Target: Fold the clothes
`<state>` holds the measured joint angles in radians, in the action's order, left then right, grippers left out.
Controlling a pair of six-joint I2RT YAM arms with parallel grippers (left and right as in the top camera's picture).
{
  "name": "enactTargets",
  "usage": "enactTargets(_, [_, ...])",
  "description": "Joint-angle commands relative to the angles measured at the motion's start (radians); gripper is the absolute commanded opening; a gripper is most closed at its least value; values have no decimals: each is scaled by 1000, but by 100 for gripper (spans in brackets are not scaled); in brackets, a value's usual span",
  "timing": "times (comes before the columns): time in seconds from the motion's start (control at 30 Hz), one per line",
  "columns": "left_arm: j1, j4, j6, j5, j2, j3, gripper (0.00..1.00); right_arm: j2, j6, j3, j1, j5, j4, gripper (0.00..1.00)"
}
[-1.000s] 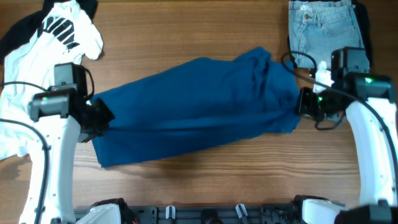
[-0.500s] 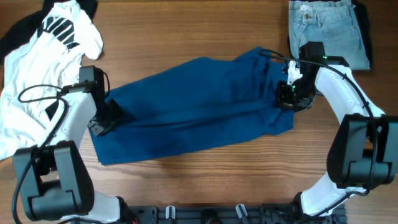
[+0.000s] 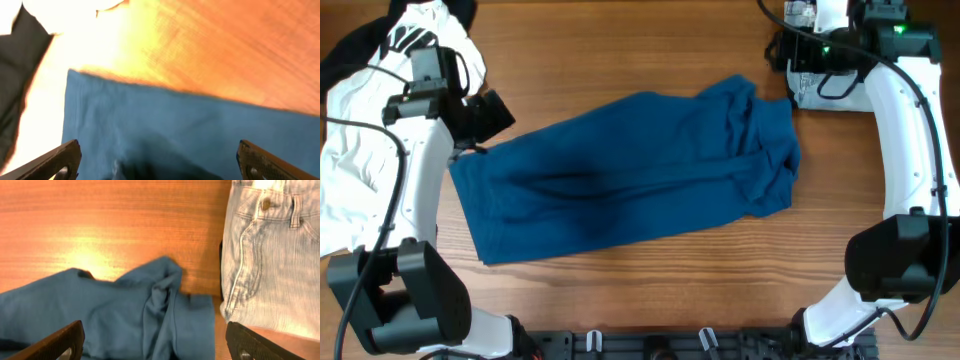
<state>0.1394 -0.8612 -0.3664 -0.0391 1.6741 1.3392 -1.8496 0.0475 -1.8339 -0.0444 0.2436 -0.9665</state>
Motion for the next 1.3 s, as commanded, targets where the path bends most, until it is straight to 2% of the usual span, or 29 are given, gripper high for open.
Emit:
enactTargets(0.0, [23,17,75,-3,90,5,100,-59,62,-11,6,72,76,91])
enactTargets(0.17, [34,60,75,-3,254,5,100,-188,120,-11,73,63,185,90])
enactTargets(0.33, [36,115,71,-18,313,5,100,-333,137,-11,131,48,275,91])
enactTargets(0.6, [35,142,72,-18,421,5,99,-414,136,-11,131,-12,312,90])
enactTargets(0.63, [35,147,72,-18,439,5,95,-415,136,-11,131,-20,313,90])
enactTargets(0.67, [35,151,71,-18,453,5,80,-418,135,-11,130,-30,314,90])
enactTargets(0.7, [35,155,71,-18,464,5,56,-418,136,-11,129,-44,317,87])
enactTargets(0.73, [35,156,71,-18,465,5,23,-419,133,-10,129,-46,317,79])
enactTargets(0.77, [35,159,71,-18,465,5,5,-422,132,-9,129,-45,316,73])
enactTargets(1.13, [35,166,71,-18,465,5,4,-529,97,-5,130,-42,326,72])
enactTargets(1.17, [35,170,71,-18,465,5,4,-529,82,-5,130,-42,342,68])
enactTargets(1.2, [35,172,71,-18,465,5,4,-530,81,-5,130,-42,350,60])
enactTargets(1.27, [35,172,71,-18,465,5,4,-533,83,-5,130,-43,349,33])
